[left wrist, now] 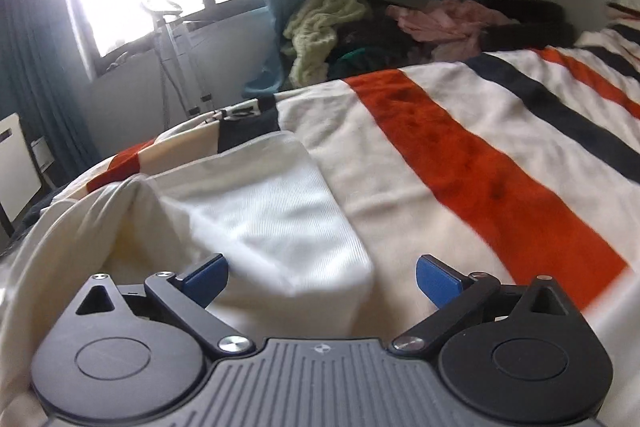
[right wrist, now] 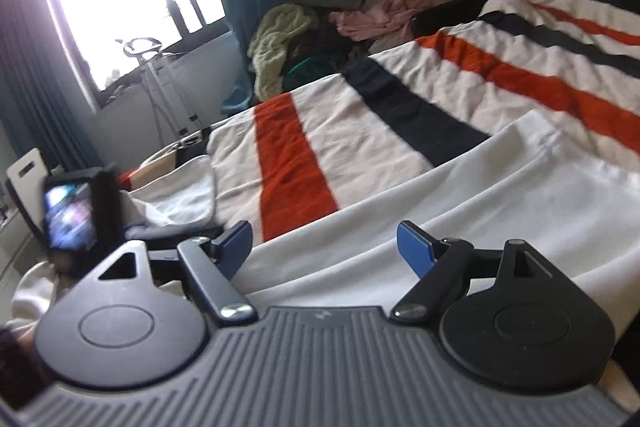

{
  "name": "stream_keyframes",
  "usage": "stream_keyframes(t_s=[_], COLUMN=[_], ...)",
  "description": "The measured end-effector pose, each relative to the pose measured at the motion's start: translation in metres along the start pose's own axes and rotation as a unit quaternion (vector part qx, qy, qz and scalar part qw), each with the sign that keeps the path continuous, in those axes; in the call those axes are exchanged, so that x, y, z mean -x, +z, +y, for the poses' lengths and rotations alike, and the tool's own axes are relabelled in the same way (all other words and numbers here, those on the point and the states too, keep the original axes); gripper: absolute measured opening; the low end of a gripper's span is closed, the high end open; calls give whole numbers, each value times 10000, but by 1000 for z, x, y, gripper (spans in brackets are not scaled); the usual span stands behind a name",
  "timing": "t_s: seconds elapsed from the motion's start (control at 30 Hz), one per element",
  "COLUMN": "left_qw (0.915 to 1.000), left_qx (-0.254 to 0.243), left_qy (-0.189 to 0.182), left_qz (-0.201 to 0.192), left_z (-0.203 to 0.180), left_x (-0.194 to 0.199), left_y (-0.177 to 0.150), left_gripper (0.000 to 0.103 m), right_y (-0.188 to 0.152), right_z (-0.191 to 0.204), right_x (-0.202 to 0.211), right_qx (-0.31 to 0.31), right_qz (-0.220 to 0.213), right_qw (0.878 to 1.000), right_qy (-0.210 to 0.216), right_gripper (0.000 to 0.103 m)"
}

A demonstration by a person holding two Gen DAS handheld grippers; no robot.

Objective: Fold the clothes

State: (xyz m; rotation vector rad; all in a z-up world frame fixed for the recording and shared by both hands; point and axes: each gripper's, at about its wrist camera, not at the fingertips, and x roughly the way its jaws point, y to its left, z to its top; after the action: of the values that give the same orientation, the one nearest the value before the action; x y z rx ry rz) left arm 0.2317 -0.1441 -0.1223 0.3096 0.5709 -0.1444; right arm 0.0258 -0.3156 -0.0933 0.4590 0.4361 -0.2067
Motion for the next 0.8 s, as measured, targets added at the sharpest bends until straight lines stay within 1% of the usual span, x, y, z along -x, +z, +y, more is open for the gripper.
stream_keyframes(t_s=[0.03, 0.13, 0.2, 0.23, 0.27, 0.3, 0.33, 0.37, 0.4, 0.43, 0.47, 0.5, 0.53, 0.57, 0.6, 0.7, 0.8], left_qw=[10000, 9997, 9989, 9973, 9953, 9959, 9970, 9972, 9975, 9977, 9982, 9987, 9988, 9988, 9988, 9988, 9986], left_qx=[72, 18, -258, -465, -610, -483, -261, -39, 167, 248, 213, 151, 105, 111, 155, 370, 525], left_qy=[21, 225, 398, 562, 728, 693, 583, 473, 391, 327, 291, 264, 306, 321, 289, 153, -29], left_qz=[11, 7, -20, 17, 171, 317, 444, 571, 573, 530, 473, 410, 370, 355, 357, 268, -25], left_z=[-1, -9, -20, -26, -31, -29, -25, -21, -17, -15, -16, -16, -18, -18, -17, -13, -10], left_x=[-12, -42, -62, -72, -83, -91, -98, -106, -108, -108, -108, -107, -104, -101, -98, -80, -53], left_y=[6, 25, 35, 38, 41, 43, 45, 47, 48, 47, 47, 47, 48, 50, 53, 66, 80], left_gripper=[101, 101, 101, 100, 96, 89, 85, 77, 66, 62, 51, 35, 28, 6, 3, 1, 1], right_y=[-1, -4, -5, -6, -6, -7, -8, -8, -9, -9, -9, -9, -9, -9, -9, -7, -3], right_z=[0, -1, -4, -6, -8, -9, -11, -12, -13, -14, -14, -13, -12, -11, -9, -10, -15], right_x=[-3, -16, -26, -30, -34, -38, -41, -44, -47, -49, -50, -51, -51, -50, -48, -44, -40], right_qx=[12, -22, -127, -167, -203, -239, -266, -287, -307, -337, -359, -355, -323, -284, -248, -228, -294], right_qz=[11, 99, 185, 207, 227, 246, 245, 255, 269, 279, 284, 284, 266, 244, 206, 108, 26], right_qw=[10000, 9999, 9997, 9996, 9995, 9993, 9992, 9991, 9989, 9988, 9988, 9989, 9990, 9992, 9994, 9995, 9992], right_qy=[10, -47, -77, -98, -123, -148, -172, -194, -217, -200, -173, -150, -143, -139, -138, -182, -272], right_gripper=[81, 81, 81, 81, 81, 81, 81, 81, 81, 81, 81, 81, 81, 81, 81, 81, 81])
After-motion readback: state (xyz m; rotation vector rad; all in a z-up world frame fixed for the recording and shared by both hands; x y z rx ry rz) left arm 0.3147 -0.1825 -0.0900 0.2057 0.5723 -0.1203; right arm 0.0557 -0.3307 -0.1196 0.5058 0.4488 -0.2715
